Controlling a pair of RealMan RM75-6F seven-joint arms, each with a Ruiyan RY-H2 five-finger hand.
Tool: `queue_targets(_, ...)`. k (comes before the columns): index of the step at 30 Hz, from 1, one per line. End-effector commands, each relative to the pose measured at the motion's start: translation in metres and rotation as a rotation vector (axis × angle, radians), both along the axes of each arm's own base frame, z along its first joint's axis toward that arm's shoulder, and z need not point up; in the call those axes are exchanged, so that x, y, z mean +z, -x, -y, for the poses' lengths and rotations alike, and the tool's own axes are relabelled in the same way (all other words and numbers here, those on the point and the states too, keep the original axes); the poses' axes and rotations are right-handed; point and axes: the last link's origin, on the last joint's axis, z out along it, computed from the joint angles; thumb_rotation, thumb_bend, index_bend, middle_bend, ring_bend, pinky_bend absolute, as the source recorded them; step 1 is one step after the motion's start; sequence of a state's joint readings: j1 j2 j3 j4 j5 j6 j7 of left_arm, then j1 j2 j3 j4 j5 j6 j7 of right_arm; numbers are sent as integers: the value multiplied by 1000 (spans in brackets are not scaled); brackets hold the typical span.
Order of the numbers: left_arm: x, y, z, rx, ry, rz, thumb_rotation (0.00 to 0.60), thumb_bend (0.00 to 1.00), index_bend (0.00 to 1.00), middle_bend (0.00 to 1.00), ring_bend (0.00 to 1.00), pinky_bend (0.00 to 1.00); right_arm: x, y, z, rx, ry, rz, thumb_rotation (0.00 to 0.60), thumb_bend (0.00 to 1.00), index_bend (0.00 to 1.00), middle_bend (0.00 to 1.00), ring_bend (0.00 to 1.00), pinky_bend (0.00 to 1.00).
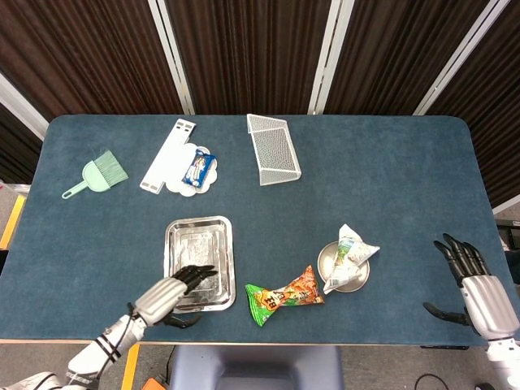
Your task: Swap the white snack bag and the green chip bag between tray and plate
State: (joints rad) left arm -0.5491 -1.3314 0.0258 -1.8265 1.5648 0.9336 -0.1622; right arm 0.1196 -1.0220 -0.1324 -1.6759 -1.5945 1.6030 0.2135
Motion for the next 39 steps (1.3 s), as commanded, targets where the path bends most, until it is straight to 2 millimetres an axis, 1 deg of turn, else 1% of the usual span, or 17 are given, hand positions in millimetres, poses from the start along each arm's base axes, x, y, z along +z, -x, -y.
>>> queue_targets(1,-18,-32,4,-47,53,41,600,373,0,0,0,24,1,5,-1,-17,-25,16,600,147,0,0,0,0)
queue_targets(5,-37,-57,3,-68,48,67,600,366,0,0,0,22,3,6,0,-17,-51,39,600,147,0,0,0,0)
queue_targets(8,-58,-72,0,-91,31,59,600,360,0,0,0,22,3,7,1,-13,-78,49,600,147,0,0,0,0)
queue_targets(14,-94,-92,-5,-126,11,10,600,356,0,0,0,22,4,7,2,-13,-96,57,600,147,0,0,0,0)
queue_targets(18,-111,-102,-7,-185,-54,-27,600,354,0,0,0,21,4,8,4,-11,-122,70,600,147,0,0,0,0)
queue_targets(22,-125,-109,-10,-198,-72,-52,600,355,0,0,0,21,4,10,7,-14,-136,68,600,147,0,0,0,0)
queue_targets(26,-129,-110,-12,-198,-83,-64,600,354,0,0,0,33,3,10,7,-14,-138,67,600,146,0,0,0,0)
queue_targets(28,-134,-109,-14,-198,-101,-90,600,353,0,4,0,62,3,10,8,-15,-140,67,600,146,0,0,0,0)
queue_targets(29,-137,-106,-17,-210,-125,-128,600,354,5,30,4,89,4,10,8,-17,-137,69,600,146,0,0,0,0)
queue_targets(30,-141,-107,-20,-227,-193,-175,600,353,39,87,31,128,4,11,9,-23,-135,69,600,147,0,0,0,0)
queue_targets(31,-144,-110,-19,-219,-216,-185,600,354,112,181,83,181,4,12,9,-25,-137,69,600,147,0,0,0,0)
queue_targets(34,-149,-113,-18,-222,-257,-222,600,358,303,384,236,287,5,12,9,-26,-130,73,600,147,0,0,0,0)
queue_targets(38,-151,-112,-20,-212,-266,-244,600,355,365,462,309,350,6,12,9,-27,-123,71,600,147,0,0,0,0)
queue_targets(39,-151,-112,-21,-208,-277,-242,600,356,394,500,346,384,5,12,9,-28,-124,70,600,147,0,0,0,0)
